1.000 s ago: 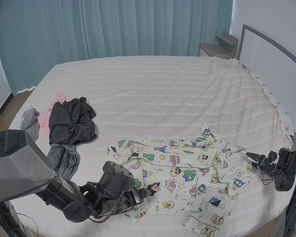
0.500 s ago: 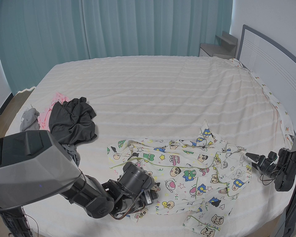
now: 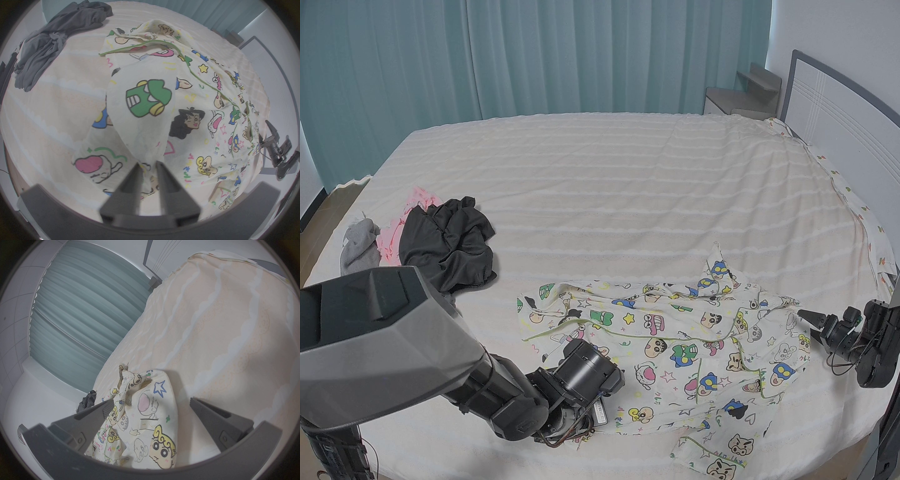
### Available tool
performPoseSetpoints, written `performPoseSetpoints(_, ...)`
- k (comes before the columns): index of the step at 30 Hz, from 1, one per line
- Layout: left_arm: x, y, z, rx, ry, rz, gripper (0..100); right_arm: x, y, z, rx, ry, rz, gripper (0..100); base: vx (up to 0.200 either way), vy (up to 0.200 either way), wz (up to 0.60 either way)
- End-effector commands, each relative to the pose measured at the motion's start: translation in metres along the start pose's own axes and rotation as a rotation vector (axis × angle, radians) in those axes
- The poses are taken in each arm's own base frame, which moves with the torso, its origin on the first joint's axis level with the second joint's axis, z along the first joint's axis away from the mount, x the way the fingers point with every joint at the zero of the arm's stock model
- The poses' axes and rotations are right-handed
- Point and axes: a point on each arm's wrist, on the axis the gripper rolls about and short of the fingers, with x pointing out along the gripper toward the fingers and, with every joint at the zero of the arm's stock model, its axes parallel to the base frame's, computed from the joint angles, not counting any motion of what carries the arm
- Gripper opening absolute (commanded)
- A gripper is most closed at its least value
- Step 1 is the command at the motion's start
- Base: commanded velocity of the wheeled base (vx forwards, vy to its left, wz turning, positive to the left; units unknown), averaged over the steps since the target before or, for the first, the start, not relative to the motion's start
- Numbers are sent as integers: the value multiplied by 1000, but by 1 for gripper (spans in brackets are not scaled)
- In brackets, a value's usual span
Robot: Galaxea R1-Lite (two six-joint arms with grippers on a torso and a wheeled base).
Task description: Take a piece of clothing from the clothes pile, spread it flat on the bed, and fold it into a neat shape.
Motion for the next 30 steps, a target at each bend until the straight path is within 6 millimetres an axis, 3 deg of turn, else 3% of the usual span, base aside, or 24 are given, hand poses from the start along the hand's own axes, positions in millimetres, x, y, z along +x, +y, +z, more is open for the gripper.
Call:
performPoseSetpoints(1, -2, 0, 2, 1, -1, 21, 0, 0, 0, 0, -7, -6, 4, 100, 0, 0, 0)
performPoseSetpoints(6, -7, 1, 5, -4, -15, 33, 0, 0, 0, 0, -6, -5, 4, 100, 0, 0, 0)
performPoseSetpoints(15, -38, 14, 23, -50, -46, 39, 0, 0, 0, 0, -6, -5, 3, 100, 0, 0, 0)
performPoseSetpoints(19, -55, 32, 33, -78, -55, 65, 0, 0, 0, 0, -6, -5, 4, 100, 0, 0, 0)
performPoseSetpoints(30, -62, 75, 57, -119, -80, 124, 0, 0, 0, 0, -5, -4, 2, 100, 0, 0, 0)
